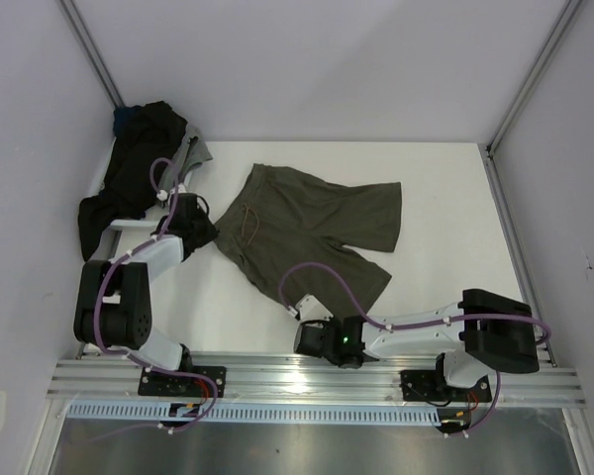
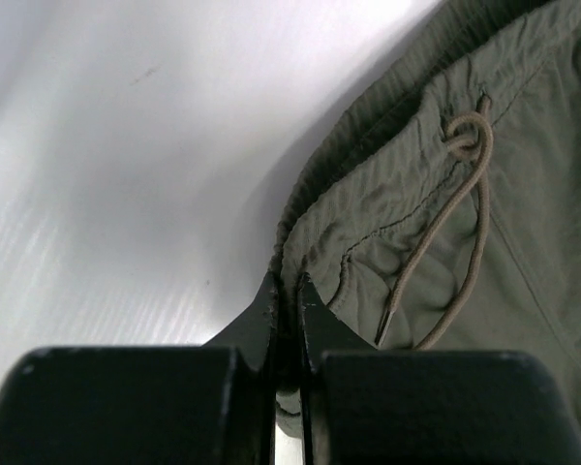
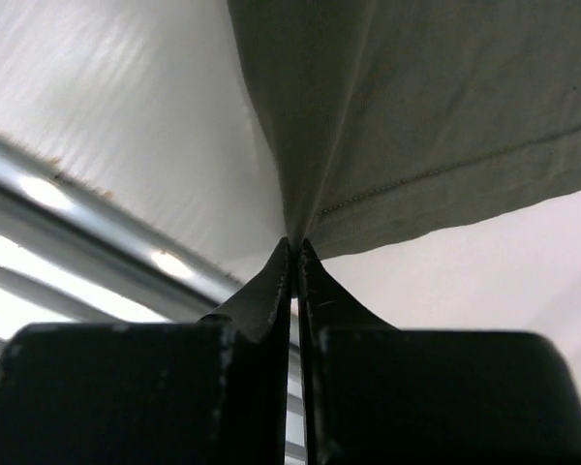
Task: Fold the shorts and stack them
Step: Fold the shorts
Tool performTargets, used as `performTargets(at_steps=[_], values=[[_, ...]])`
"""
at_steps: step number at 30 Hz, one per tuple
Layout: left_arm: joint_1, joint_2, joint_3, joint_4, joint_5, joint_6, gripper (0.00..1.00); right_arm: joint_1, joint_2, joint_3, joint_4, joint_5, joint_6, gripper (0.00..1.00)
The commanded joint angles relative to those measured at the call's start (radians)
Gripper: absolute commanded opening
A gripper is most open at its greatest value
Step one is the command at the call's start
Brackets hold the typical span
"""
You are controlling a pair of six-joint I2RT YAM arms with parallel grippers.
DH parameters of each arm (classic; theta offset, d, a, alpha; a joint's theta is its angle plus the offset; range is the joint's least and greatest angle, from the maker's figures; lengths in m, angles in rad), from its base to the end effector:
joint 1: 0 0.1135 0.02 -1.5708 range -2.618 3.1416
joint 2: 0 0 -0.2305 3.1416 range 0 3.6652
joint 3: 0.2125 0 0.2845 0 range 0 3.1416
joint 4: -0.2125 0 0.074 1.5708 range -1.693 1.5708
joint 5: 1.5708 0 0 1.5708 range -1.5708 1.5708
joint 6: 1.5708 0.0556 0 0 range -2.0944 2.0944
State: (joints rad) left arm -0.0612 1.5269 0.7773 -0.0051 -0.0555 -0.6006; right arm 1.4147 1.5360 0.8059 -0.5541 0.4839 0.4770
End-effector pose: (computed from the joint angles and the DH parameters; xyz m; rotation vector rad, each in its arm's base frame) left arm 0.3482 -0.0182 0.1095 -0.6503 2.2472 -0.2672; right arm 0.0713 0.2864 0.0849 -1.0860 2.3477 -0.0707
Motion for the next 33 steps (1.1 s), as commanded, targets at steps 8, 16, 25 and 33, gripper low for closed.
performTargets(at_steps=[8, 16, 25, 33], values=[[0.092, 0.058, 0.123, -0.053, 0.034, 0.044, 0.00, 0.158, 0.064, 0.095, -0.075, 0.005, -0.003, 0.00], [0.113, 0.062, 0.145, -0.084, 0.034, 0.068, 0.00, 0.181, 0.090, 0.128, -0.075, -0.040, -0.047, 0.00], [0.176, -0.002, 0.174, -0.170, 0.037, 0.088, 0.00, 0.239, 0.082, 0.165, -0.033, -0.131, -0.110, 0.00], [0.178, -0.051, 0.235, -0.324, 0.094, -0.022, 0.00, 0.118, -0.075, 0.179, -0.032, -0.154, -0.138, 0.00]])
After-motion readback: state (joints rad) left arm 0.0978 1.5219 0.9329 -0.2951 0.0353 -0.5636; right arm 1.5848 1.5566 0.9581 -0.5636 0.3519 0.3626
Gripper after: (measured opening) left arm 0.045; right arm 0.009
